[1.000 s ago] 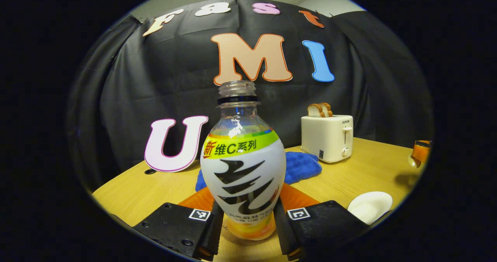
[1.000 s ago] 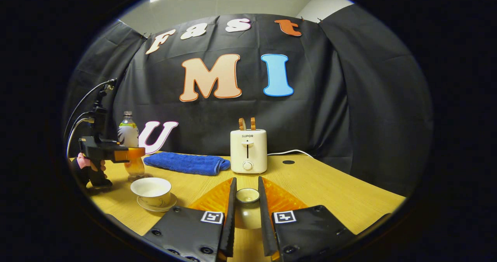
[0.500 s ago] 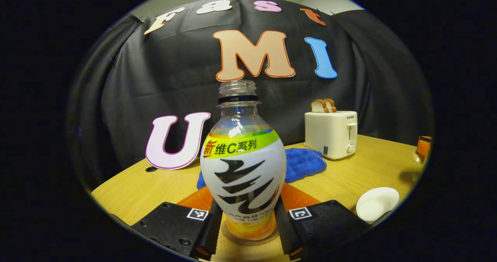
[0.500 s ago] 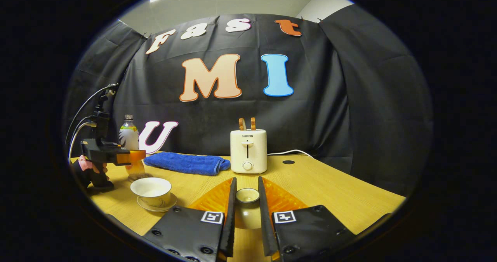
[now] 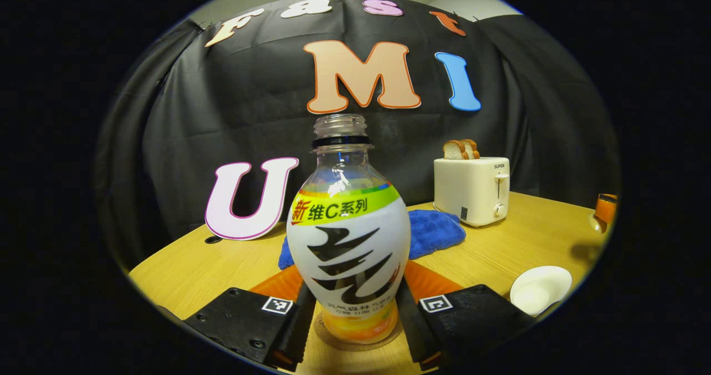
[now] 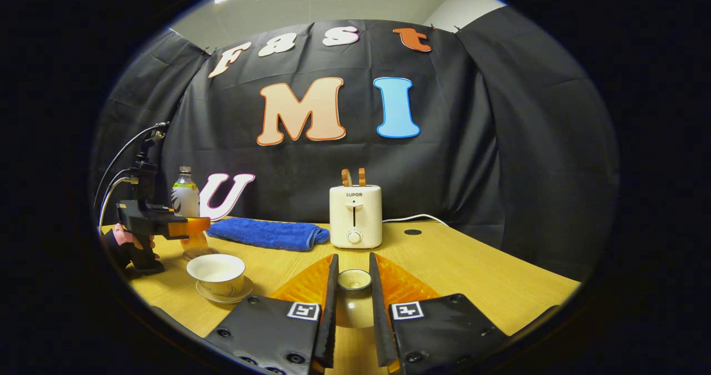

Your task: Open the teacup lid with one hand, grasp the water bottle and pour water into the teacup with the other hand; after pouring, place the water bottle on the coaster and then close the teacup lid.

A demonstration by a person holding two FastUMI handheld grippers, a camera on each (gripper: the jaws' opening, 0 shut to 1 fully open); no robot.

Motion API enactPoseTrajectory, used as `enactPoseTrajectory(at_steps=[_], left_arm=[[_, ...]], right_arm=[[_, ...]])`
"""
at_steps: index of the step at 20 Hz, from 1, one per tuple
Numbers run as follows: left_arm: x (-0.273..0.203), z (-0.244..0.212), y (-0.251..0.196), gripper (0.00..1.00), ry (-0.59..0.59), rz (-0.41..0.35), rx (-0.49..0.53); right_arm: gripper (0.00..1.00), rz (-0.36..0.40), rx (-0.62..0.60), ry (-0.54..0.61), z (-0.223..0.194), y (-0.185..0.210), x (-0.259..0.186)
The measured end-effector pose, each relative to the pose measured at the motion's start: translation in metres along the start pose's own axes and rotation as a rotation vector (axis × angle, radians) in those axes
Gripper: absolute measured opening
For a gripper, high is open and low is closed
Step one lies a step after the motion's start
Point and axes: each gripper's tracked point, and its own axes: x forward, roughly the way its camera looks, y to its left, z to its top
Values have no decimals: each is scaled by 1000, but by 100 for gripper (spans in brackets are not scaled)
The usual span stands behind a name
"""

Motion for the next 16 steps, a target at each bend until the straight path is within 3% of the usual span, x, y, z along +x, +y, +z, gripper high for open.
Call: enactPoseTrajectory(at_steps=[4,12,16], left_arm=[[-1,-2,-1,71,8,-4,-1],[-9,-9,5,98,17,7,-33],[-22,-5,11,97,-21,18,-68]], right_arm=[[33,0,0,0,0,0,0],[33,6,0,1,0,1,0],[33,8,0,0,0,1,0]])
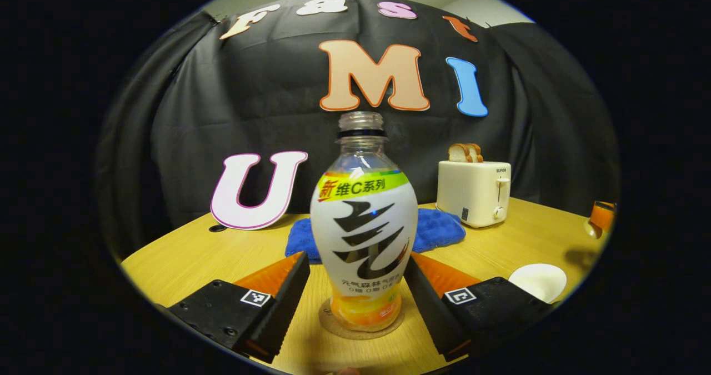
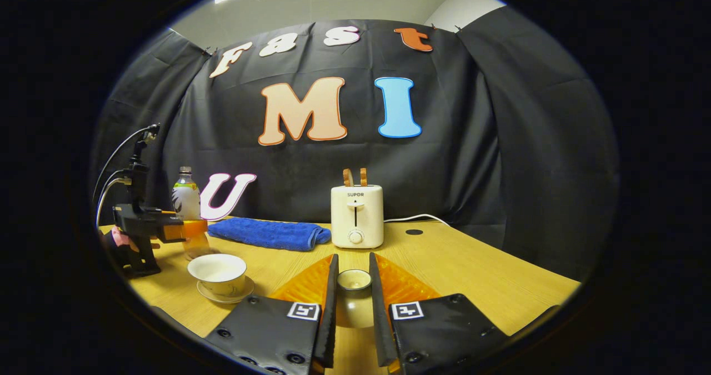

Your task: Open the teacup lid with one hand, grasp the water bottle and pour water into the teacup with the other hand; after pouring, place the water bottle on the coaster and then close the teacup lid.

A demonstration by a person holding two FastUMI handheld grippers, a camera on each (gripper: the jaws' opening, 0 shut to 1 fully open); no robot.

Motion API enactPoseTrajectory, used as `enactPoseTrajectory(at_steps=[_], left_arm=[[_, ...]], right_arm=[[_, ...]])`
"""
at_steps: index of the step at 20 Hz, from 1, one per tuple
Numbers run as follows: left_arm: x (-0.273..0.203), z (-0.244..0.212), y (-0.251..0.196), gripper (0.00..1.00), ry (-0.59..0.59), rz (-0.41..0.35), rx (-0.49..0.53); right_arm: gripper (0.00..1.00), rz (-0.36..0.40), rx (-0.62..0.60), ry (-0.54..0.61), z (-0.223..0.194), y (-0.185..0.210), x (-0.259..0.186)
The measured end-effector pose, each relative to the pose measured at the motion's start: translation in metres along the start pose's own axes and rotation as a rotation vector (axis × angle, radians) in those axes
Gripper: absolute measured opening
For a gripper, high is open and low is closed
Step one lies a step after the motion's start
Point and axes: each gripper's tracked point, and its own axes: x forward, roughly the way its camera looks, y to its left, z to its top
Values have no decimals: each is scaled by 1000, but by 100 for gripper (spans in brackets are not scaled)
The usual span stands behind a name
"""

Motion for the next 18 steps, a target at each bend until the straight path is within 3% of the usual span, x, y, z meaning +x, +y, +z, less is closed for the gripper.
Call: enactPoseTrajectory(at_steps=[5,9,18], left_arm=[[-34,10,1,97,-90,-2,38],[-70,8,26,97,-89,78,124],[-114,8,57,96,-91,176,78]], right_arm=[[33,28,1,0,0,7,1],[32,97,3,4,-1,24,3],[33,279,9,13,-5,103,28]])
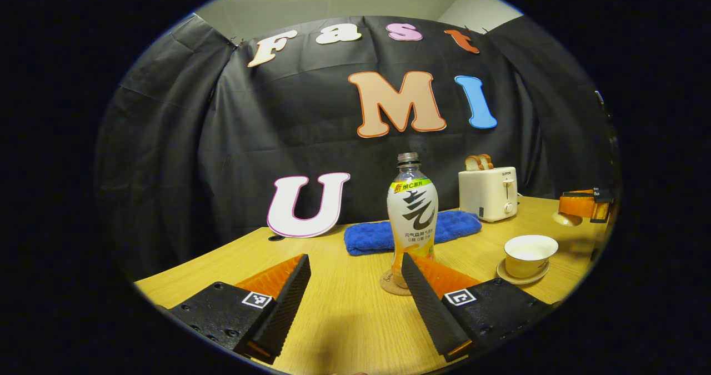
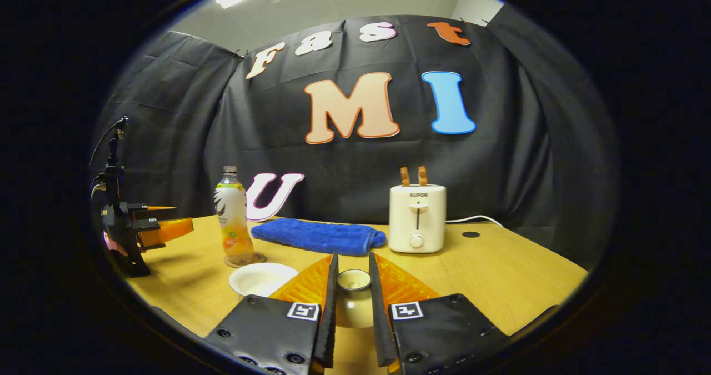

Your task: Open the teacup lid with one hand, grasp the water bottle and pour water into the teacup with the other hand; after pouring, place the water bottle on the coaster and then close the teacup lid.

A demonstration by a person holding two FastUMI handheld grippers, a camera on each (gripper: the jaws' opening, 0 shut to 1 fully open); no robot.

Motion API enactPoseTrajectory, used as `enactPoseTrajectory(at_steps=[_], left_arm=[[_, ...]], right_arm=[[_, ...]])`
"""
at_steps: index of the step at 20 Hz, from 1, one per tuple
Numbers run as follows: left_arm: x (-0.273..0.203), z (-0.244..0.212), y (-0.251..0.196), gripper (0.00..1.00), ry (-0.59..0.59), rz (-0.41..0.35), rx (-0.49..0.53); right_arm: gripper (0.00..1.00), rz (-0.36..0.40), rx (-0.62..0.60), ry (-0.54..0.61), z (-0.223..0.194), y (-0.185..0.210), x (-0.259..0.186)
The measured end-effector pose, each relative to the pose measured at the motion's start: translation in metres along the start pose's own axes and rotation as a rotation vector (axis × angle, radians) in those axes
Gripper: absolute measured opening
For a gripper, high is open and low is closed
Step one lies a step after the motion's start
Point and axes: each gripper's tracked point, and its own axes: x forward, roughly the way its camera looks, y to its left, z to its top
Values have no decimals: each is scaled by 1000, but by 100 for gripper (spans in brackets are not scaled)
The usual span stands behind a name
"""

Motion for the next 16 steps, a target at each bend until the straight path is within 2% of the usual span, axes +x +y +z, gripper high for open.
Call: enactPoseTrajectory(at_steps=[5,13,16], left_arm=[[-11,-2,21,96,-3,72,-83],[-18,-2,28,96,3,109,-74],[-19,-2,32,96,5,126,-73]], right_arm=[[33,93,4,1,-1,37,18],[32,247,11,12,-3,82,24],[32,274,8,24,-5,95,26]])
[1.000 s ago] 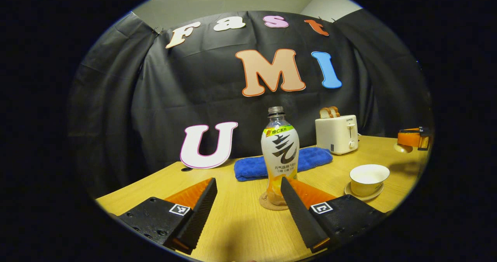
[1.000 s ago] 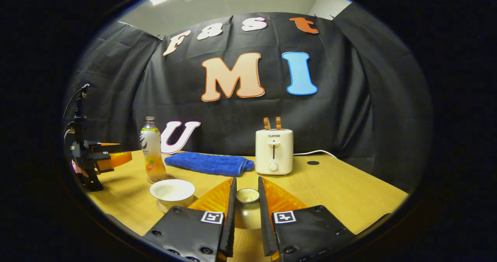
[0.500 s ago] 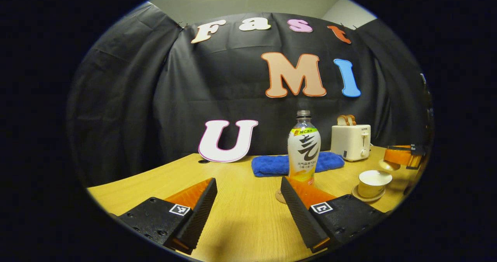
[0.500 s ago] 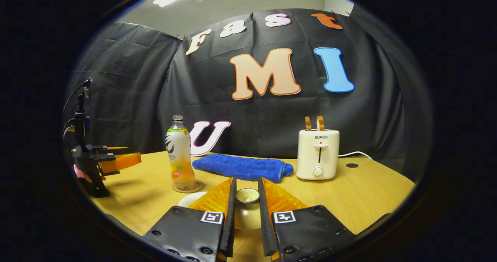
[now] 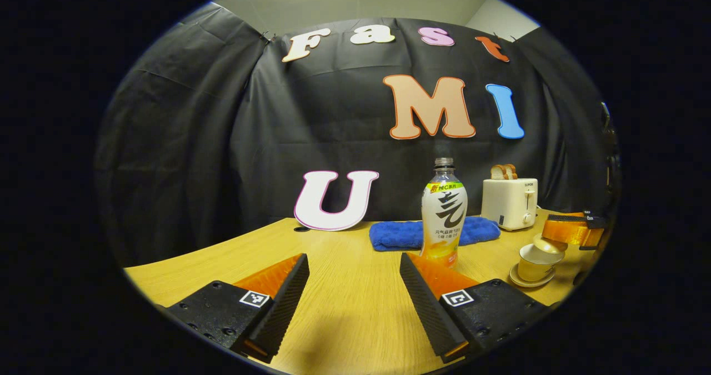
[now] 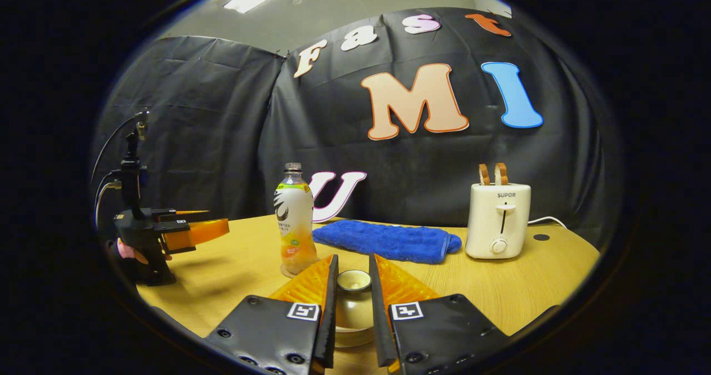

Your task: Open the teacup lid with one hand, grasp the water bottle and pour water into the teacup with the other hand; after pouring, place the water bottle on the coaster and then close the teacup lid.

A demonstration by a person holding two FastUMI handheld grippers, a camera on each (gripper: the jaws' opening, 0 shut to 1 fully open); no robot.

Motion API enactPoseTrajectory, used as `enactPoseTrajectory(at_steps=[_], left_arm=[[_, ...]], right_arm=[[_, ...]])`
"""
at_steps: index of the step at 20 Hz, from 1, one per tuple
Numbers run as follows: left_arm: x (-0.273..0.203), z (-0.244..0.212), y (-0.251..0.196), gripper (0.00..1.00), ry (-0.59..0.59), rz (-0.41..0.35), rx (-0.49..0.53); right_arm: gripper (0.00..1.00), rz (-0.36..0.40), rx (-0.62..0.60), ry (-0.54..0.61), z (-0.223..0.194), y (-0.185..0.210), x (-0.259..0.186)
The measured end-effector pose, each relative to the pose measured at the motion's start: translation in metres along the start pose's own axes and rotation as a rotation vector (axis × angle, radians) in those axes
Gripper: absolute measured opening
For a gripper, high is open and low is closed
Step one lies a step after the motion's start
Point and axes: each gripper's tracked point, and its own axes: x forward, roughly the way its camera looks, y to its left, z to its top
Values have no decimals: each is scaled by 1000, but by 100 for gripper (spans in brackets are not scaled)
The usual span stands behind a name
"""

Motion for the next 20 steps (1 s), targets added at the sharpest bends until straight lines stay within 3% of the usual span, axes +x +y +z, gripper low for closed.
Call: enactPoseTrajectory(at_steps=[7,15,17,20], left_arm=[[0,1,-1,96,2,4,0],[-1,1,-1,96,3,4,0],[-1,2,-1,96,3,4,1],[-1,2,-2,96,3,1,0]], right_arm=[[33,14,-8,122,-19,6,12],[34,7,-4,149,-23,6,8],[39,13,1,142,-21,7,8],[70,19,-3,109,-15,9,3]])
